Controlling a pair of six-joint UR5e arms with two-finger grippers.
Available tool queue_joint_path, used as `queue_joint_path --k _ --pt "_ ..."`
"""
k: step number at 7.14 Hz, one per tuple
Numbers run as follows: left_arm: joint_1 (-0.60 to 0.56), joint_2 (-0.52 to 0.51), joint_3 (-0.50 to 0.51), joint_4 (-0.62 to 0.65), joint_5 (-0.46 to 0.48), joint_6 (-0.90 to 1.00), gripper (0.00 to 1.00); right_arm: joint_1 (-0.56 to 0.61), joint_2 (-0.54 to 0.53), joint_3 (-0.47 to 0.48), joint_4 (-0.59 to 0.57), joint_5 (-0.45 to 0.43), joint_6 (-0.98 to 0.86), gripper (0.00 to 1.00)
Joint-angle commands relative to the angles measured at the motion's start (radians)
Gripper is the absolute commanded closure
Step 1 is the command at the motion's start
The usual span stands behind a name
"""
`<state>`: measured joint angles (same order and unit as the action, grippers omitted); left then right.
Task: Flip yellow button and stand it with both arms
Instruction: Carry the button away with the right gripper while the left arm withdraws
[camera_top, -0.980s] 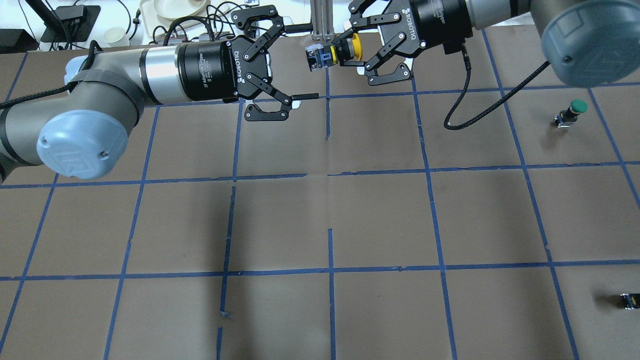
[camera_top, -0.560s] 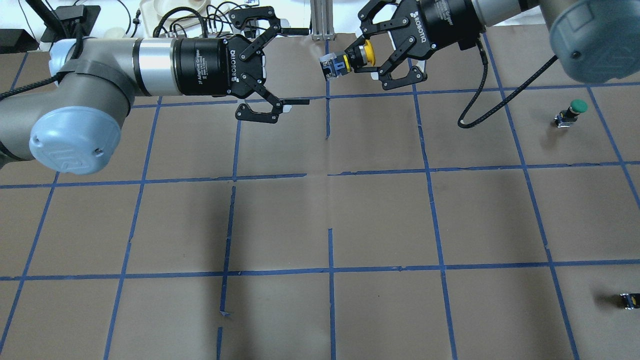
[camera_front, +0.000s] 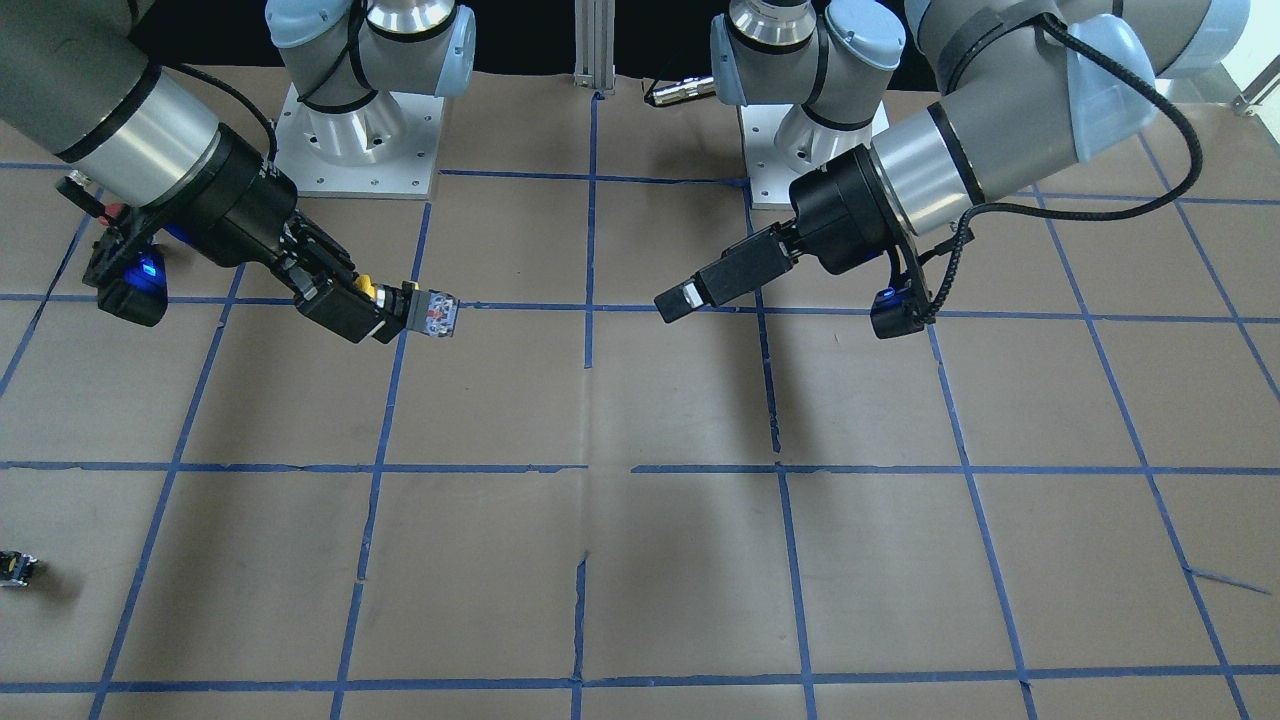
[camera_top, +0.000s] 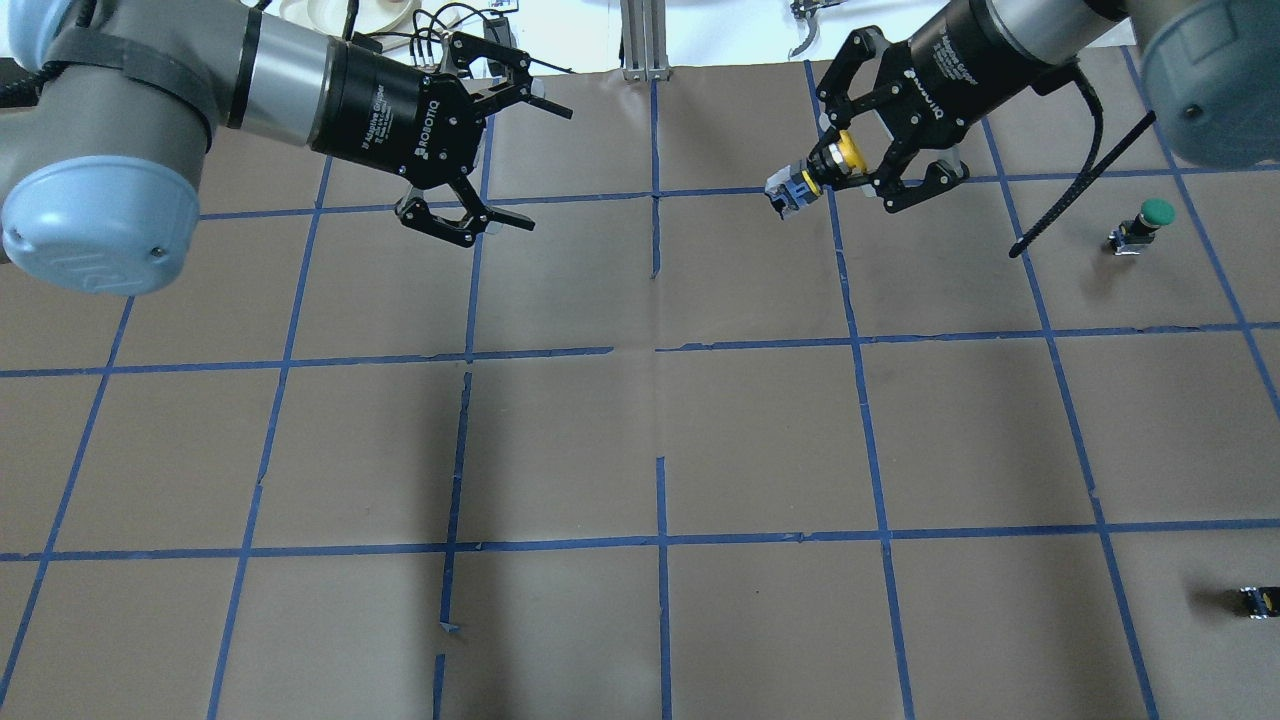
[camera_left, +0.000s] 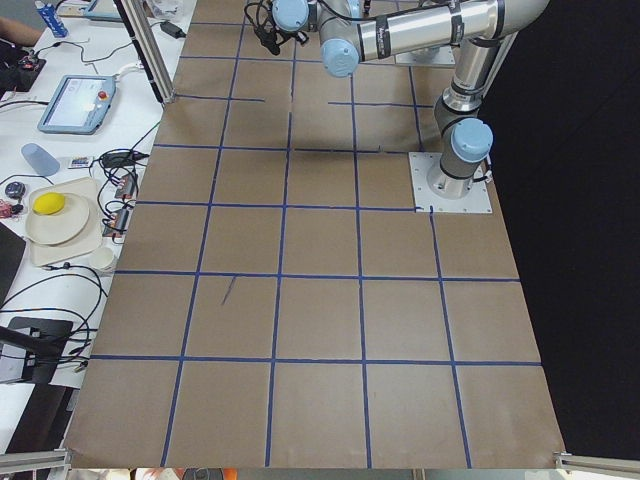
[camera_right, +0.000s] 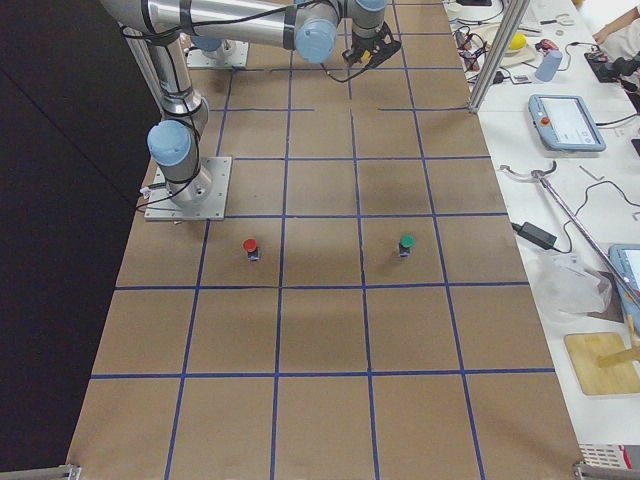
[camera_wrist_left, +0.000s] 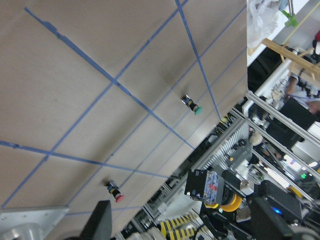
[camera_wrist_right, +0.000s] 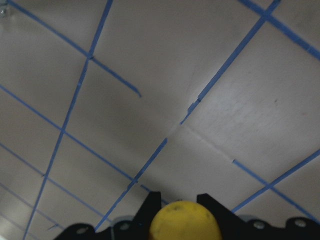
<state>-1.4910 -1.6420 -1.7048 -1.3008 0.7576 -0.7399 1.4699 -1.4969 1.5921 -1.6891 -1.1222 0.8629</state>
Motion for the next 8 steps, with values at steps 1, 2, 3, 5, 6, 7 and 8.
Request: queue_joint_path --k 1,2,3,5,6,7,8 --pt "0.012 -0.010 0.017 -0.008 0.263 0.089 0.03 -0.014 0.007 0.064 -0.003 -0.298 -0.196 0.95" --pt "0.027 -0.009 0.016 -0.076 0.392 0.272 0.03 -0.072 0.004 0.103 -0.004 -0.335 -0.214 0.96" --pt "0.029 -0.006 0.016 -0.150 0.510 0.460 0.03 -0.161 0.012 0.123 -0.006 -0.372 -0.288 0.93" --pt "0.021 -0.001 -0.007 -0.150 0.687 0.693 0.01 -0.332 0.029 0.178 -0.078 -0.416 -0.674 0.92" --pt "0.028 0.013 -0.006 -0.149 0.710 0.790 0.00 -0.406 0.046 0.212 -0.143 -0.439 -0.741 0.92" --pt "0.025 0.052 -0.010 -0.152 0.765 0.841 0.00 -0.451 0.076 0.245 -0.247 -0.459 -0.880 0.91" --pt "0.023 0.095 -0.013 -0.185 0.804 0.840 0.00 -0.495 0.114 0.256 -0.305 -0.475 -0.903 0.91"
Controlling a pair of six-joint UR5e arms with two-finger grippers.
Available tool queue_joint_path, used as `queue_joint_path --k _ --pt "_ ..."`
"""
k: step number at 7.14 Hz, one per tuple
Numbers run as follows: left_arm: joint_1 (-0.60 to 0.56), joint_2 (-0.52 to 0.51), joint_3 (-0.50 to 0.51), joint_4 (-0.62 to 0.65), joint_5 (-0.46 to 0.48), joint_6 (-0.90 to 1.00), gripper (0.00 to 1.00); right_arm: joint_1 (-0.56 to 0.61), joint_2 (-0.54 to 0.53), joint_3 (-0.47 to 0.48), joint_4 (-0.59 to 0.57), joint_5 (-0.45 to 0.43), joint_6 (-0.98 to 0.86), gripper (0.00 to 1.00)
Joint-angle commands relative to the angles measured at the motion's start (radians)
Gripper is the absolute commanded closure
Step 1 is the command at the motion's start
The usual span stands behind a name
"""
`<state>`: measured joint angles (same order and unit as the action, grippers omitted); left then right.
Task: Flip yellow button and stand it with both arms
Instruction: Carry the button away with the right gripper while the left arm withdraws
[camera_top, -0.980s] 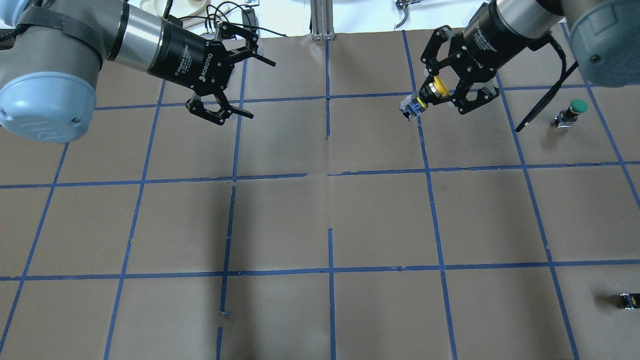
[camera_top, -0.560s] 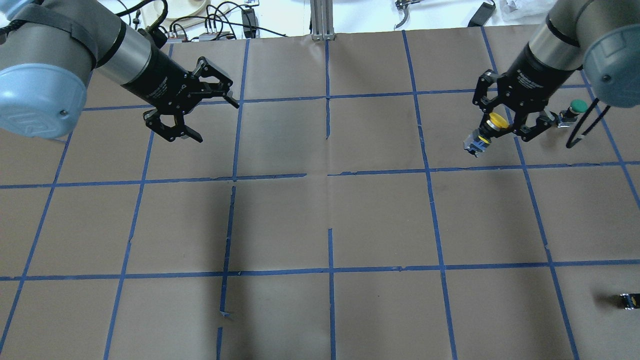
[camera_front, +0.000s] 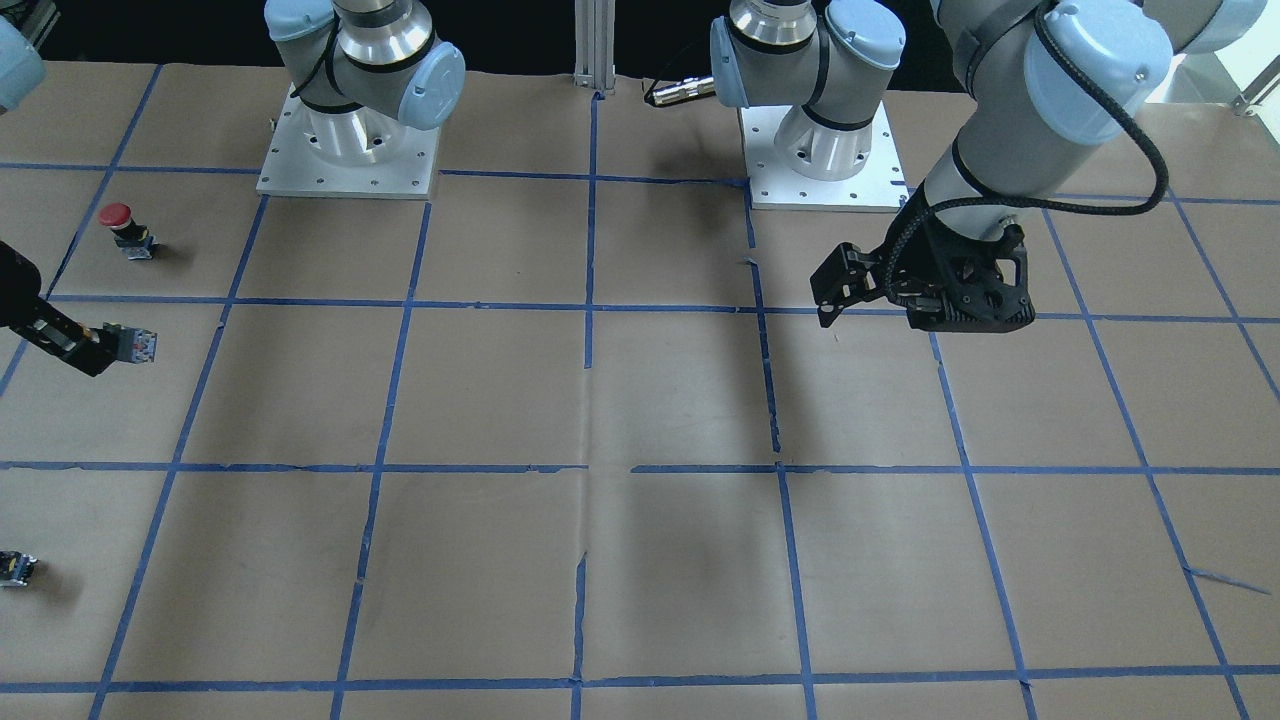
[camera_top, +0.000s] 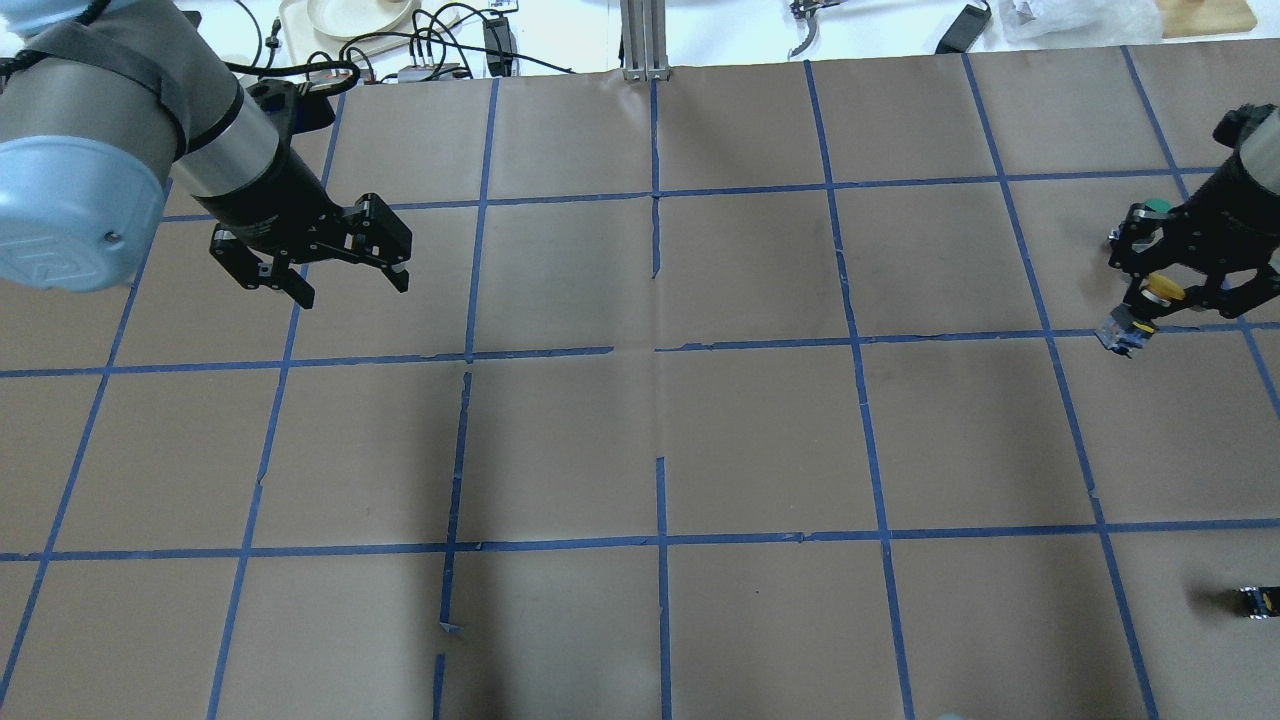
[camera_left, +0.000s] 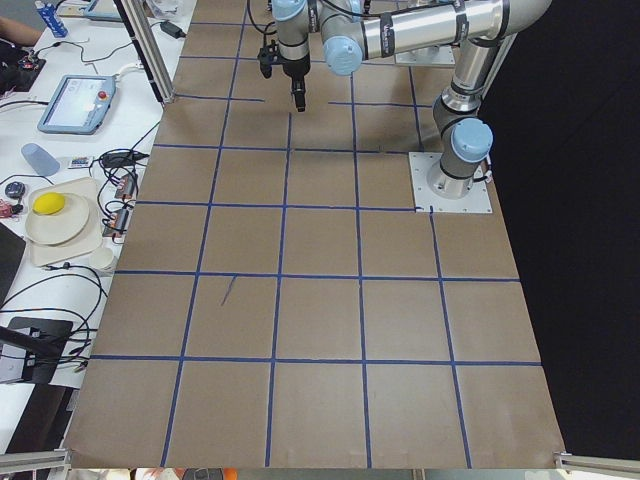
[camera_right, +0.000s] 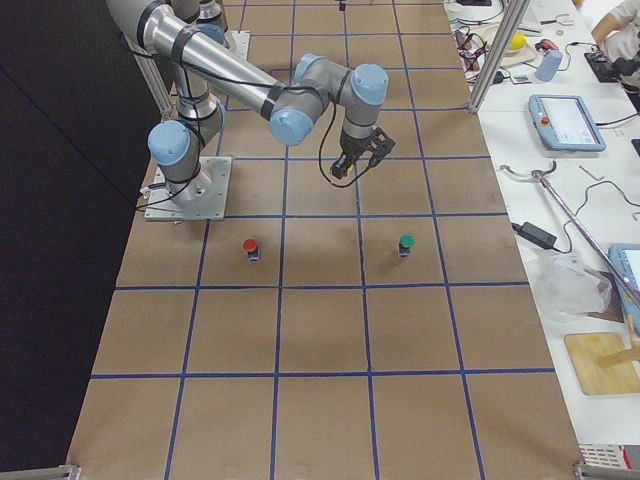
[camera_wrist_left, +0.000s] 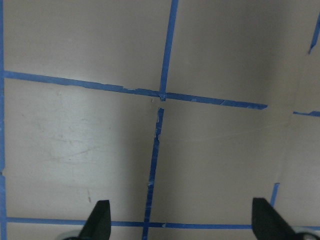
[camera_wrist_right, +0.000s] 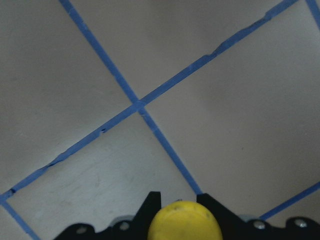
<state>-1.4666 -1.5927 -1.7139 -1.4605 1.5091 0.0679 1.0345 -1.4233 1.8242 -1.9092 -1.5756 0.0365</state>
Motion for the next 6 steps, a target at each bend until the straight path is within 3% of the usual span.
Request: queue_joint_path --k 1,2,3,5,6 --pt "0.002 0.097 -0.012 -0.120 0.059 0.029 0.00 -0.124 0.102 0.039 -0.132 -0.018 -0.157 0.91" --pt "0.032 0.118 -0.019 -0.136 0.106 0.026 0.00 -0.148 0.151 0.047 -0.243 -0.021 -0.259 0.91" --pt "0.041 0.112 -0.027 -0.127 0.118 0.021 0.00 -0.151 0.162 0.049 -0.266 -0.021 -0.307 0.90" --pt "0.035 0.144 -0.087 -0.127 0.120 0.013 0.00 -0.151 0.156 0.090 -0.272 -0.087 -0.300 1.00" --pt "0.035 0.184 -0.105 -0.127 0.126 0.015 0.00 -0.149 0.144 0.148 -0.363 -0.113 -0.215 1.00"
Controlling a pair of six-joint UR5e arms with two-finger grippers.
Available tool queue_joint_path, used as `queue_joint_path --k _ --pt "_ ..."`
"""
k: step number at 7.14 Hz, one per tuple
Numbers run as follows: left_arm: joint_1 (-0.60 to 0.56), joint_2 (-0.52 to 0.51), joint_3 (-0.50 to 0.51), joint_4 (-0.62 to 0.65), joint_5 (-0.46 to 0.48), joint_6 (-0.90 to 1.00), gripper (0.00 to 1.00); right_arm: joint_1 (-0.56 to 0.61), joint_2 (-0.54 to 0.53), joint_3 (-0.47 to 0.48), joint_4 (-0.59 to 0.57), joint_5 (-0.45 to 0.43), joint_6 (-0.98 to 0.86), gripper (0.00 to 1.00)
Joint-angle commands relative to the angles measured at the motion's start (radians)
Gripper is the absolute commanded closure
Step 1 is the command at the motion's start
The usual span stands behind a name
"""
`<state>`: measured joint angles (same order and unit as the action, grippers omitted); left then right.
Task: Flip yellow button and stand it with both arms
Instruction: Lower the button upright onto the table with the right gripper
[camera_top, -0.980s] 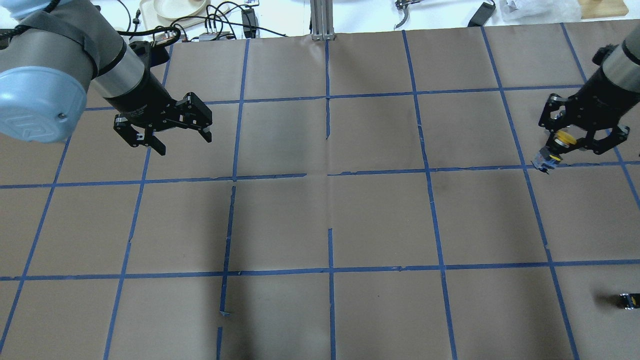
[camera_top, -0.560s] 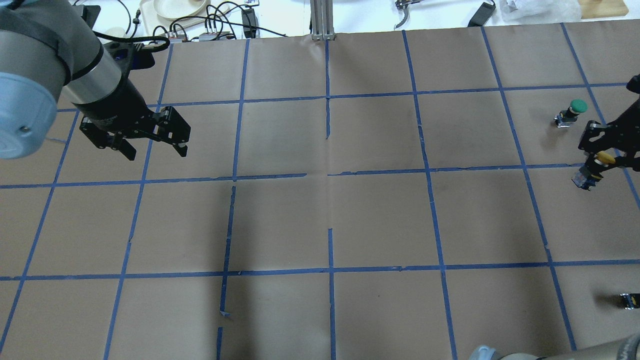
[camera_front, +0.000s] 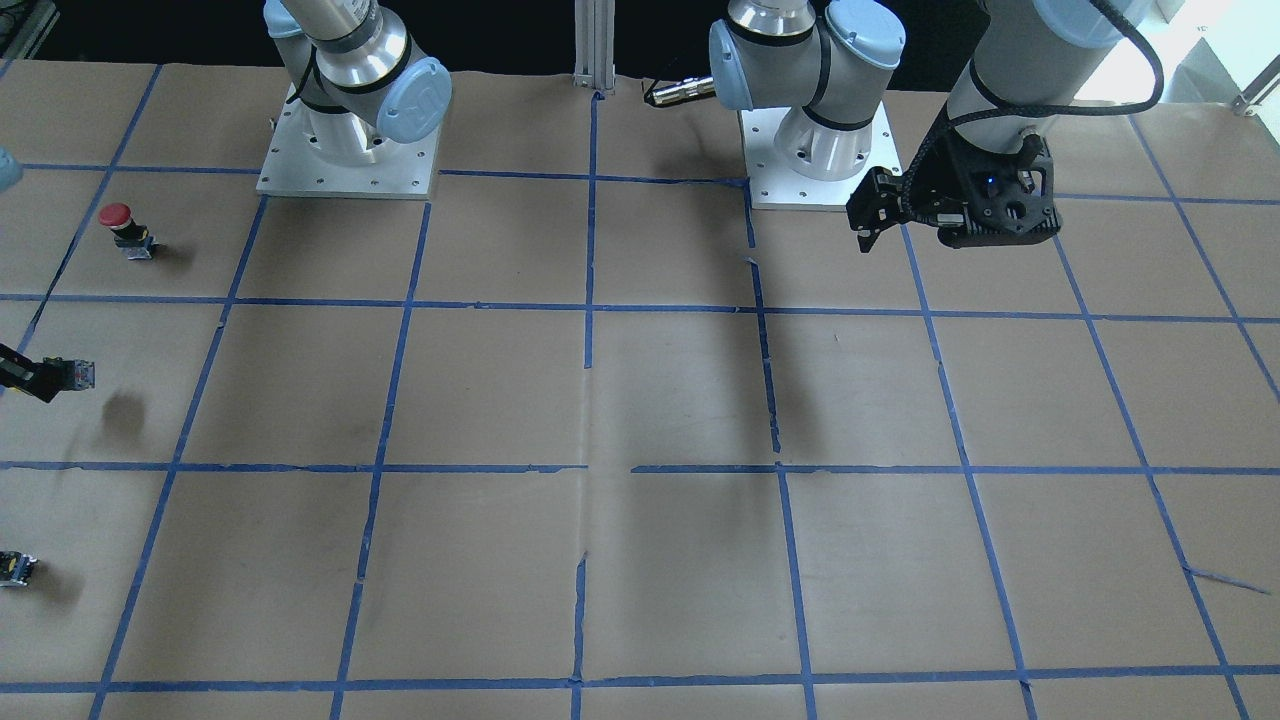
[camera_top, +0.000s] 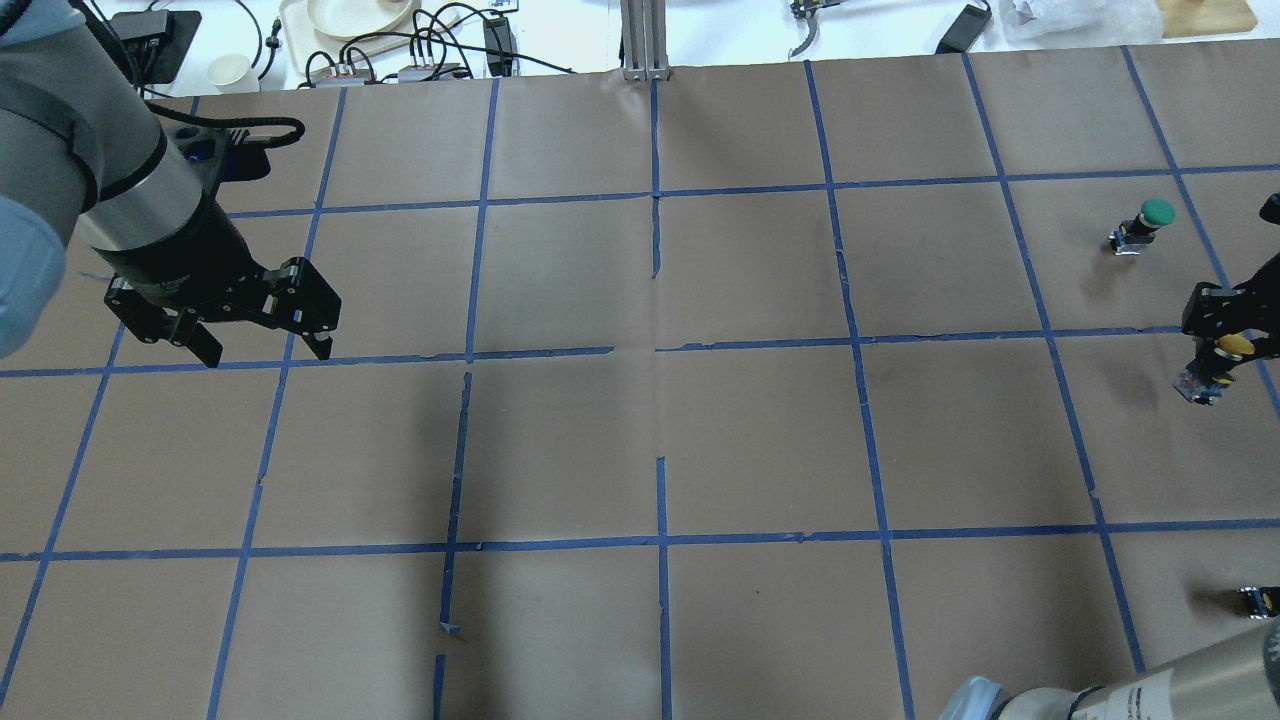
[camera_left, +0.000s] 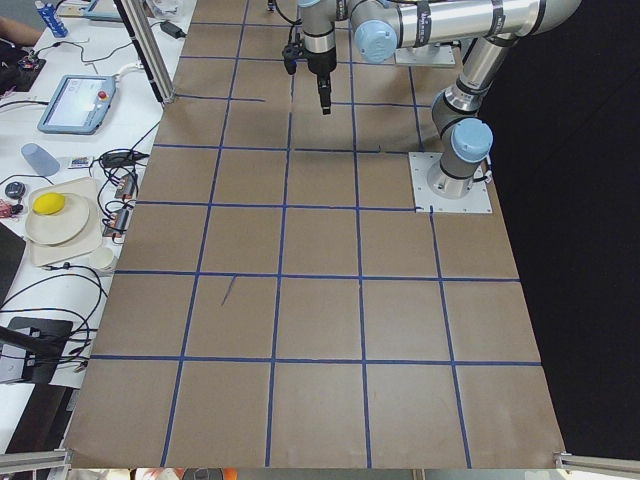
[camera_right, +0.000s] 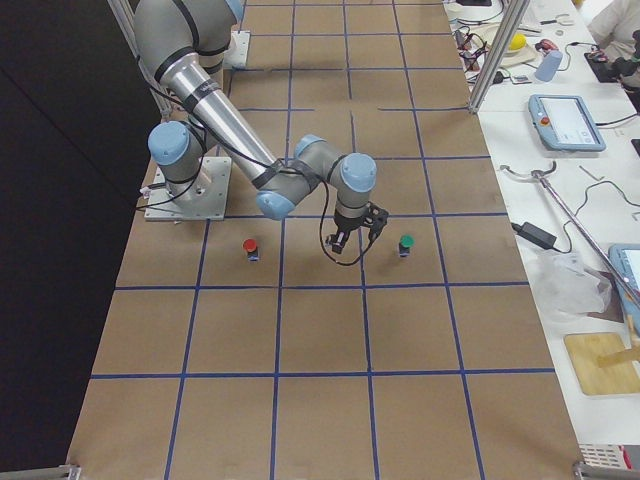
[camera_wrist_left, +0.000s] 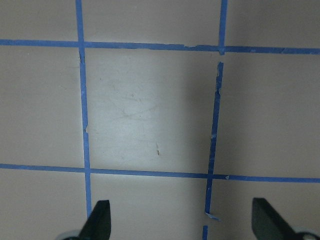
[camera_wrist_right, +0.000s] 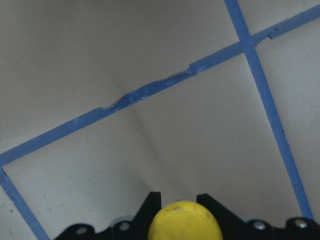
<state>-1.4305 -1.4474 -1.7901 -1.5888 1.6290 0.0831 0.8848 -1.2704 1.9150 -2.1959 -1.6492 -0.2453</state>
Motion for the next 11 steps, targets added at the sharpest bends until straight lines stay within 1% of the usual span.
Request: queue_joint_path --k 1,2,3,4,5,6,8,9,10,11 --pt "-0.001 0.054 -0.029 0.001 -0.001 0.000 0.00 0.008 -0.017 0.128 -0.166 -0.040 0.169 1.00" --pt "-0.002 0.064 -0.029 0.000 -0.003 0.000 0.00 0.010 -0.018 0.150 -0.224 -0.041 0.214 1.00" --pt "-0.007 0.062 -0.029 0.001 -0.001 0.000 0.00 0.010 -0.017 0.144 -0.235 -0.029 0.221 0.96" --pt "-0.013 0.061 -0.022 0.003 -0.005 0.000 0.00 0.010 -0.015 0.112 -0.236 -0.014 0.219 0.93" --pt "-0.027 0.052 -0.014 0.015 -0.005 0.001 0.00 0.002 -0.014 0.066 -0.236 0.032 0.219 0.92" --pt "-0.031 0.042 -0.005 0.073 -0.005 0.006 0.00 0.000 -0.015 0.056 -0.236 0.032 0.230 0.92" --pt "-0.066 0.027 -0.011 0.081 -0.023 0.004 0.00 0.000 -0.021 0.064 -0.225 0.031 0.602 0.93" --pt "-0.105 0.015 -0.011 0.085 -0.046 0.001 0.00 0.000 -0.029 0.081 -0.231 0.013 0.738 0.93" --pt "-0.128 0.004 -0.011 0.089 -0.047 0.003 0.00 0.003 -0.046 0.093 -0.225 0.006 0.897 0.93" --pt "-0.134 0.004 -0.017 0.087 -0.049 0.003 0.00 0.008 -0.056 0.108 -0.222 -0.045 1.020 0.92"
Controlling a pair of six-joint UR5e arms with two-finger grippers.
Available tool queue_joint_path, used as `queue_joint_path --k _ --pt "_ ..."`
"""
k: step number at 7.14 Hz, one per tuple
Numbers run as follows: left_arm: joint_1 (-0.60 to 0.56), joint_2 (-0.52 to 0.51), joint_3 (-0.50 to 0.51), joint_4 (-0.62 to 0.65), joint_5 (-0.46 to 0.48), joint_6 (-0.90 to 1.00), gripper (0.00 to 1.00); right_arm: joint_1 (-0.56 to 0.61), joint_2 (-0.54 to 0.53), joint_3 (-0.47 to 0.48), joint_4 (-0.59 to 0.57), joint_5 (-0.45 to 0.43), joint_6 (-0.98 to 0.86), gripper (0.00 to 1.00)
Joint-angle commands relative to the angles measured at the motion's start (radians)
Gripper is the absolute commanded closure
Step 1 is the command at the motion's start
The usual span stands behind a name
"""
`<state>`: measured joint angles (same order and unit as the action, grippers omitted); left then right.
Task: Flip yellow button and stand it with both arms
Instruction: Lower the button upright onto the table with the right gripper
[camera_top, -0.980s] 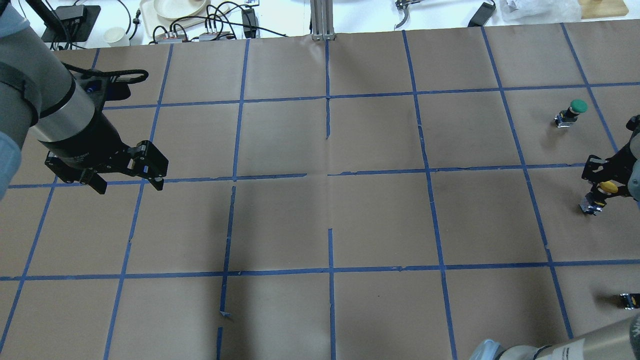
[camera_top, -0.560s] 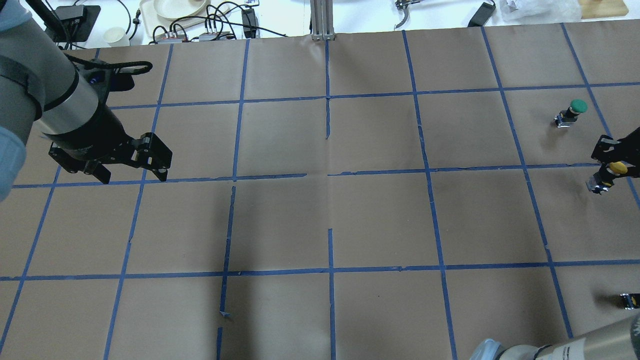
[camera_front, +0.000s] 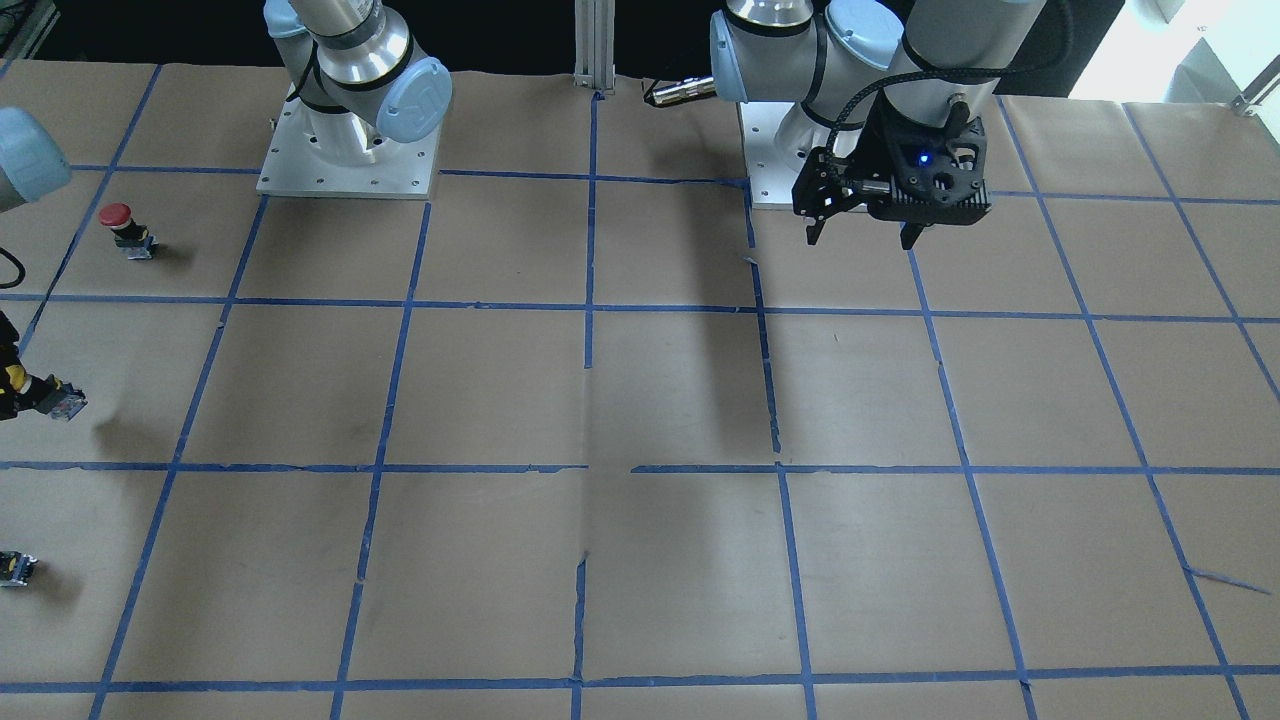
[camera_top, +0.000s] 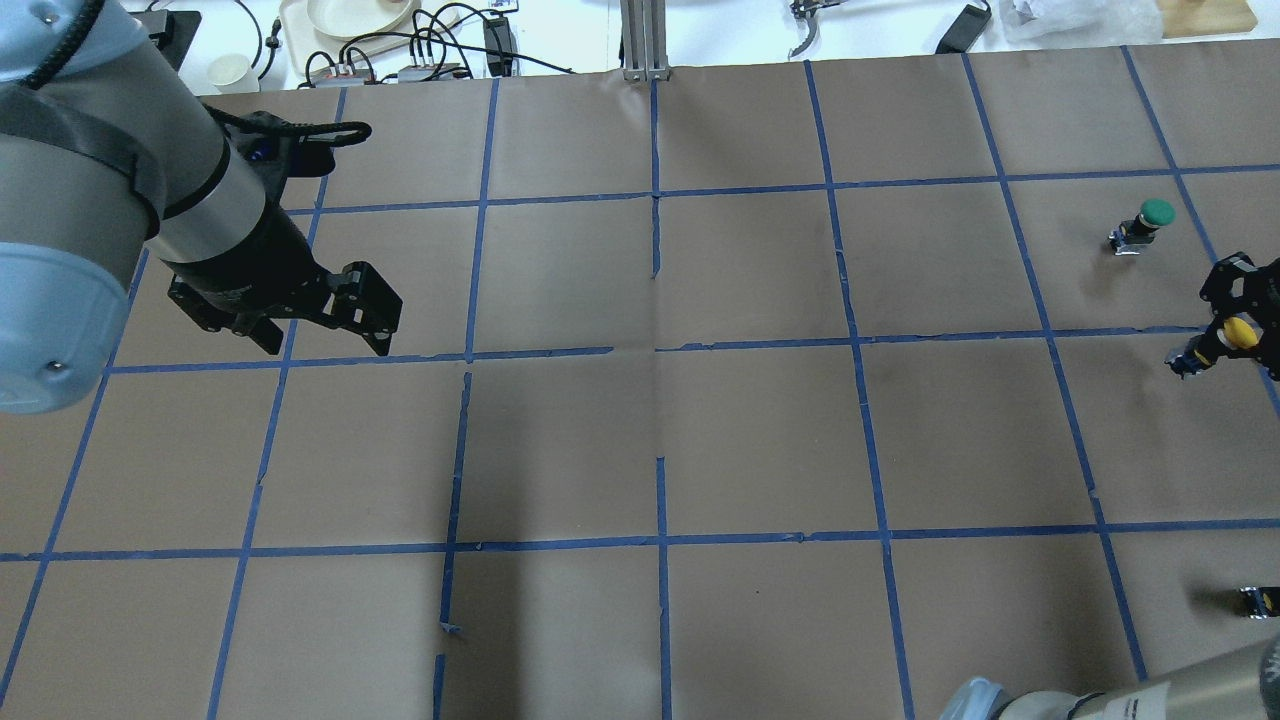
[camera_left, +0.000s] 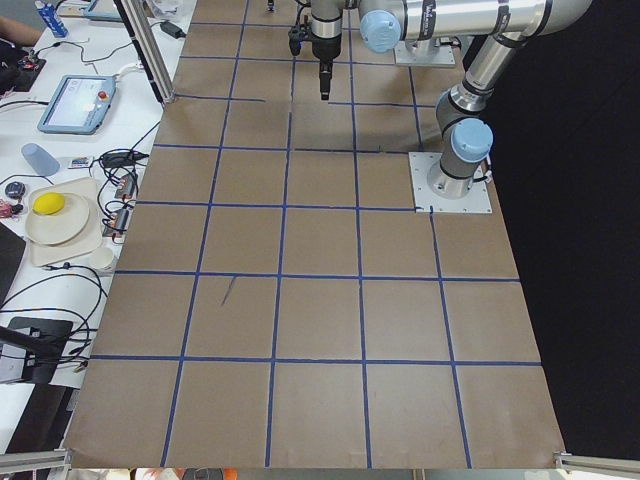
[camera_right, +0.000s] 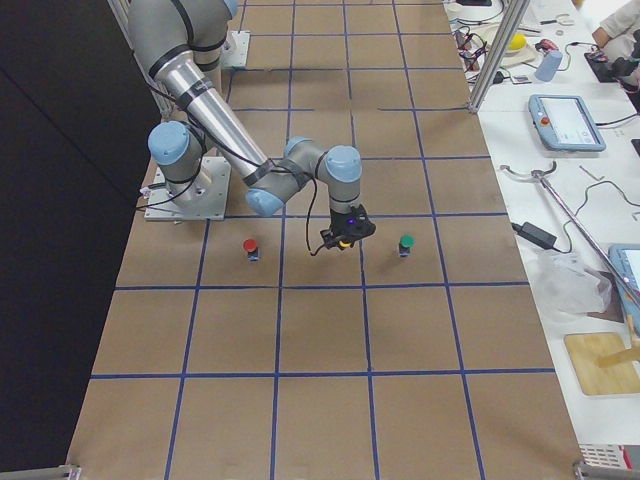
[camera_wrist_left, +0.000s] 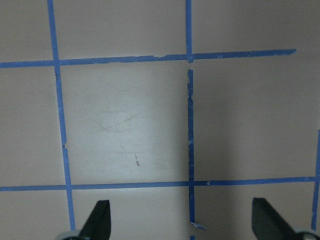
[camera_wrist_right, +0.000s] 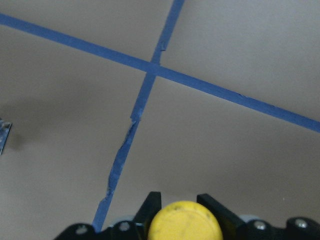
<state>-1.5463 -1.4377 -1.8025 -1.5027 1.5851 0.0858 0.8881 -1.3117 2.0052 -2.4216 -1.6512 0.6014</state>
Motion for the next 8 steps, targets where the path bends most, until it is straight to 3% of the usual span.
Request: queue_joint_path --k 1,3,4,8 --pt "-0.020 -0.003 -0.012 -0.001 -0.002 -0.001 0.00 0.006 -0.015 0.042 -0.008 -0.074 0.236 0.92" --pt "-0.020 -0.007 -0.017 -0.001 -0.002 0.002 0.00 0.055 -0.047 0.082 -0.010 -0.177 0.414 0.93" --pt "-0.021 -0.007 -0.018 -0.007 -0.002 0.002 0.00 0.110 -0.043 0.083 -0.011 -0.287 0.428 0.92" --pt "-0.014 0.025 -0.052 -0.001 0.003 0.018 0.00 0.132 0.020 0.082 -0.030 -0.384 0.594 0.91"
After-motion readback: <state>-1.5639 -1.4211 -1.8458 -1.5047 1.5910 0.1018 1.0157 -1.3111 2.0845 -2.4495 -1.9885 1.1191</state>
